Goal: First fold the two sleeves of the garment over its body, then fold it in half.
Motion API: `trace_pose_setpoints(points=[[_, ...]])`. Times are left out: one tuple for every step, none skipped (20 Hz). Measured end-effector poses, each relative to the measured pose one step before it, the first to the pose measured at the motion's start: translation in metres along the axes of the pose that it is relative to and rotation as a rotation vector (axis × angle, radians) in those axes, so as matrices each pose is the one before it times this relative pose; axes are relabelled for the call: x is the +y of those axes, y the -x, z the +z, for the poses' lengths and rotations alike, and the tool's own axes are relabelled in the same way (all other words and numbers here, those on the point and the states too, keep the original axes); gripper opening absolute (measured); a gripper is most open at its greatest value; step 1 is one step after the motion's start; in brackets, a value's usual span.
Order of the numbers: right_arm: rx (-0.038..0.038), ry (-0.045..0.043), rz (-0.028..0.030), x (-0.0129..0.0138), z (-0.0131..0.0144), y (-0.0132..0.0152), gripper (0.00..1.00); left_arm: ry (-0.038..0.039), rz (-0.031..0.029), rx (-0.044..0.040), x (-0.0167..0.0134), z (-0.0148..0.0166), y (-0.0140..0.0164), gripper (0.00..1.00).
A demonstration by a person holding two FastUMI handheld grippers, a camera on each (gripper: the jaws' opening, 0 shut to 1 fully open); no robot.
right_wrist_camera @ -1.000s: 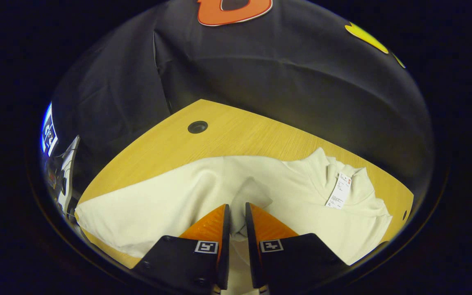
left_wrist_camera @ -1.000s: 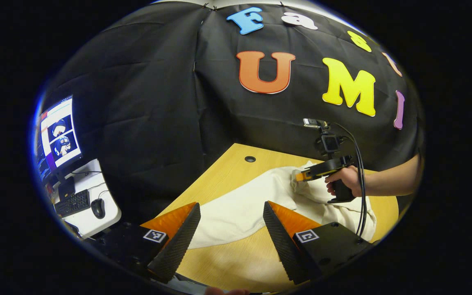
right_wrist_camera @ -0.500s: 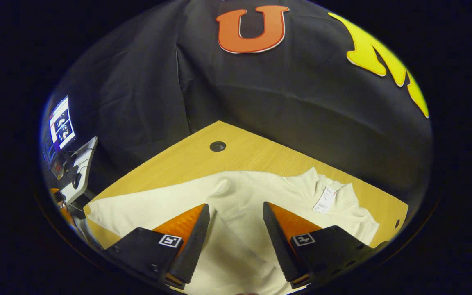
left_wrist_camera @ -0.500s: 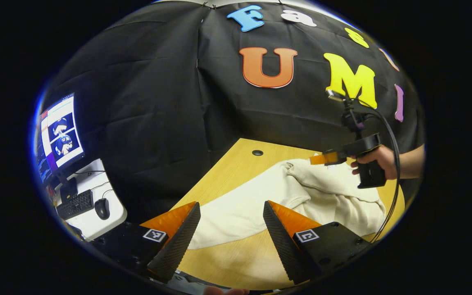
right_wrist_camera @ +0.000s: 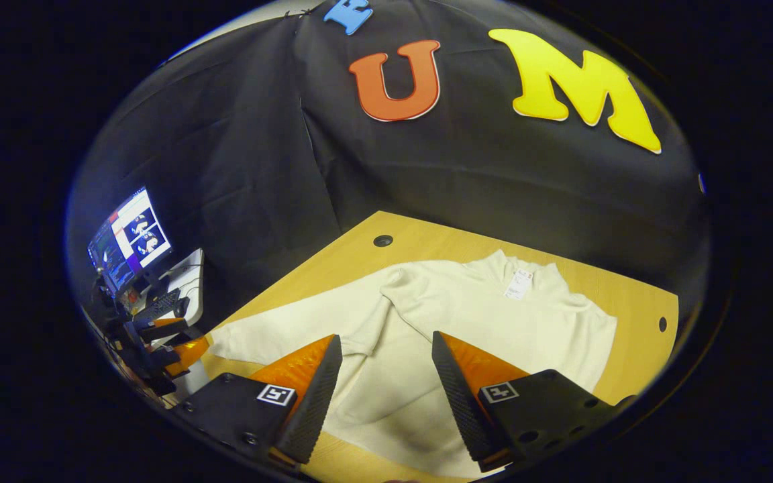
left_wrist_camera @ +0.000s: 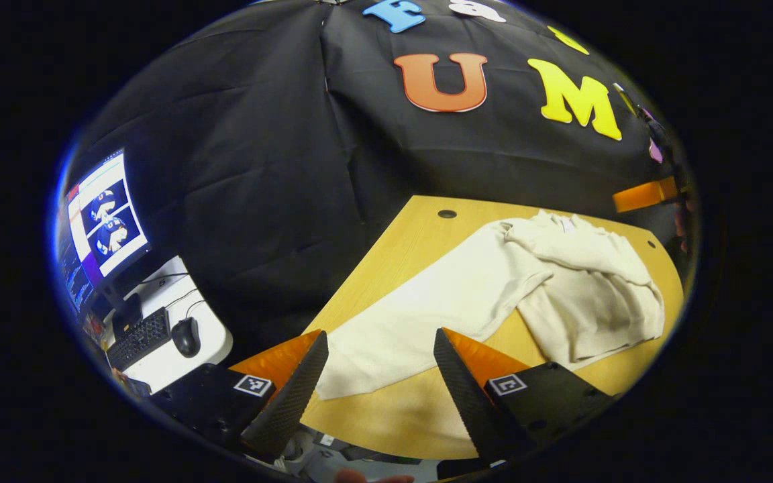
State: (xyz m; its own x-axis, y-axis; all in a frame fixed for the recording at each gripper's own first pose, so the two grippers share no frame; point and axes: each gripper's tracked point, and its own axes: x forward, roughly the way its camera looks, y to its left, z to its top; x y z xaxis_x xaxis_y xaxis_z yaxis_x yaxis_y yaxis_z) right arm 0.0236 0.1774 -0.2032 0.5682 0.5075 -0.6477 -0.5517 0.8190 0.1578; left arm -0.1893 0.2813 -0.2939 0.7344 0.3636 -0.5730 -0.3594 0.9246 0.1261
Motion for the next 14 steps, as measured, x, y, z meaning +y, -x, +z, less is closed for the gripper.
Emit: trace_pose_setpoints(points=[[-0.00050, -0.00100, -0.00683, -0.00287, -0.00178, 0.00689, 0.85, -0.01450, 0.00784, 0.01954, 0.01094, -0.01119, -0.00876, 1.00], [0.00253, 0.00277, -0.00545, -0.00380, -0.00080, 0.00384, 0.84, -0.01456, 0.02363, 0.02747, 0.01128, -0.01162, -0.00754, 1.00], [0.01060, 0.00669, -0.01965, -0.00703, -0.00423, 0.00336, 0.84, -0.01501, 0.02800, 0.01978, 0.01071, -0.00932, -0.00736, 1.00], [0.00924, -0.00714, -0.01951, -0.00734, -0.00308, 0.00227, 0.85, -0.01217, 0.01465, 0.00913, 0.00581, -0.00546, -0.00623, 1.00], [0.00975, -0.02501, -0.01680, -0.00500, -0.00305, 0.00150, 0.85, -0.00474, -0.00627, 0.00203, 0.00094, -0.00567, -0.00758, 1.00], [0.00902, -0.03183, -0.00712, -0.00090, -0.00481, 0.00164, 0.85, 0.00271, -0.00944, -0.00093, -0.00106, -0.00463, -0.00618, 1.00], [0.01116, -0.02013, -0.00967, -0.00294, -0.00581, 0.00097, 0.85, 0.00684, -0.00724, 0.01094, -0.00046, -0.00724, -0.00570, 1.00], [0.01296, -0.00512, -0.01098, -0.00398, -0.00560, 0.00134, 0.84, 0.01214, -0.00721, 0.01601, -0.00086, -0.00736, -0.00596, 1.00], [0.00928, 0.00181, -0.00769, -0.00232, -0.00508, 0.00359, 0.85, 0.01112, -0.00958, 0.01351, -0.00080, -0.00630, -0.00592, 1.00], [0.00407, 0.00163, -0.00206, 0.00056, -0.00415, 0.00588, 0.85, 0.00454, -0.00013, 0.01216, 0.00014, -0.00440, -0.00439, 1.00], [0.00117, 0.00396, -0.00198, 0.00040, -0.00184, 0.00321, 0.84, 0.00114, -0.01050, 0.00828, -0.00106, -0.00302, -0.00303, 1.00], [-0.00090, 0.00357, -0.00298, -0.00024, 0.00058, 0.00136, 0.85, -0.00174, -0.00861, -0.01115, -0.00150, 0.00137, -0.00269, 1.00], [-0.00179, 0.00075, -0.00177, 0.00102, -0.00018, 0.00095, 0.85, -0.00473, -0.00987, 0.00303, -0.00072, -0.00169, -0.00066, 1.00], [-0.00069, -0.00889, 0.00391, 0.00208, 0.00072, 0.00126, 0.85, 0.00072, -0.01032, -0.00981, -0.00068, 0.00028, -0.00068, 1.00]])
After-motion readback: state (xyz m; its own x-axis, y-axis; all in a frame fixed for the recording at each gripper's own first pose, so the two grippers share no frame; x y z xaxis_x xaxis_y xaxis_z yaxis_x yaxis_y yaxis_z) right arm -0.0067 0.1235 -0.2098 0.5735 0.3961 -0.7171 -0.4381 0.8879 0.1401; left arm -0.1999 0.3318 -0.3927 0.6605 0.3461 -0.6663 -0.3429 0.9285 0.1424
